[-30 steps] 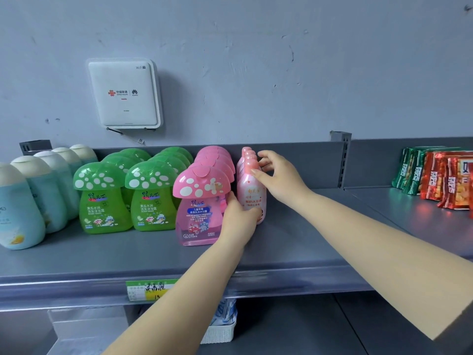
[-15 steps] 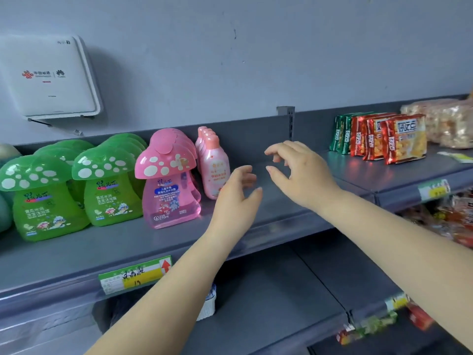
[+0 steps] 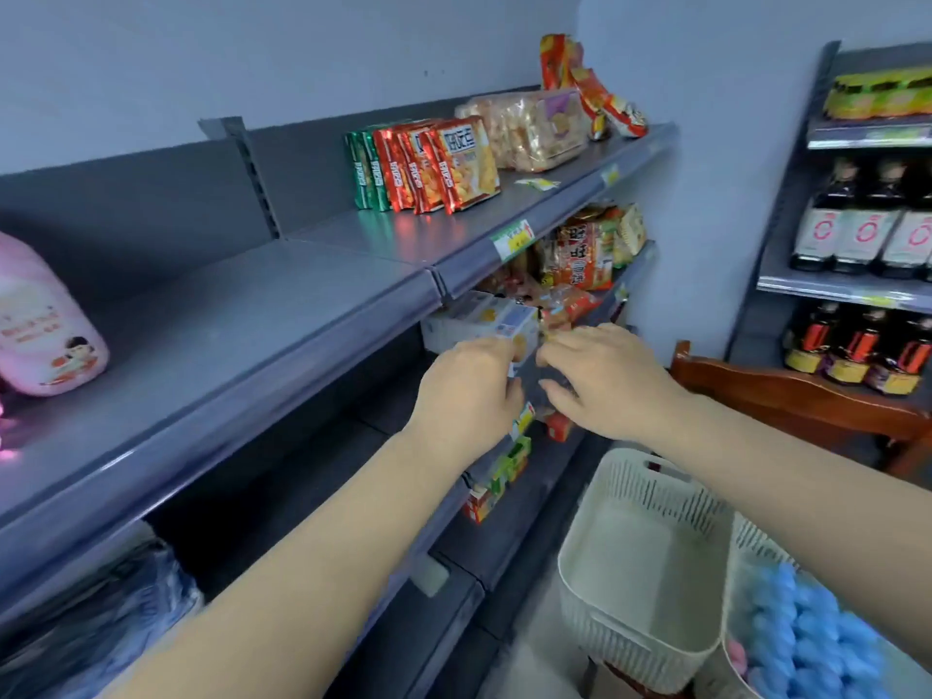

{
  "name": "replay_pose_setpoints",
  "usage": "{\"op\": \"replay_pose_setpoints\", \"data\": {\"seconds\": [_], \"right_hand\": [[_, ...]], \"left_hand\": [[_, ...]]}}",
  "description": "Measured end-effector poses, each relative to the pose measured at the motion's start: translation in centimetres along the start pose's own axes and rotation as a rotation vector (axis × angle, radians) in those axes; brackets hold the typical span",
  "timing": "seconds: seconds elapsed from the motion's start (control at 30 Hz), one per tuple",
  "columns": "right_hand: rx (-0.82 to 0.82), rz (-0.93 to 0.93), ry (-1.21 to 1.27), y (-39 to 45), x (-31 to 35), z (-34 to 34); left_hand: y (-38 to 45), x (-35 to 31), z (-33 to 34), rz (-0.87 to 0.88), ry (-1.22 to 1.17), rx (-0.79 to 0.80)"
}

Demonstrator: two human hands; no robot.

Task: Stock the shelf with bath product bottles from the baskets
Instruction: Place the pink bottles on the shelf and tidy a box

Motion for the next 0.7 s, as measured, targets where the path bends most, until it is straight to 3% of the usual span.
{"op": "replay_pose_setpoints", "data": {"seconds": [0.4, 0.7], "right_hand": [[0.416, 0.408, 0.098, -17.5, -11.7, 8.5], [0.681, 0.683, 0.38, -29.4, -15.2, 20.6]], "left_hand": [[4.2, -13.3, 19.7, 0.192, -0.122, 0.471], [1.6, -18.8, 36.6, -0.003, -0.315, 0.914]]}}
Point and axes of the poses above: each hand's wrist, its own y-axis towards the middle knuckle, its own z-axis out of the palm, x = y × z, the point moved 3 cm from there along y, towards the middle knuckle, and after that the axes turned 5 degrees about x, right-handed, at the moved point
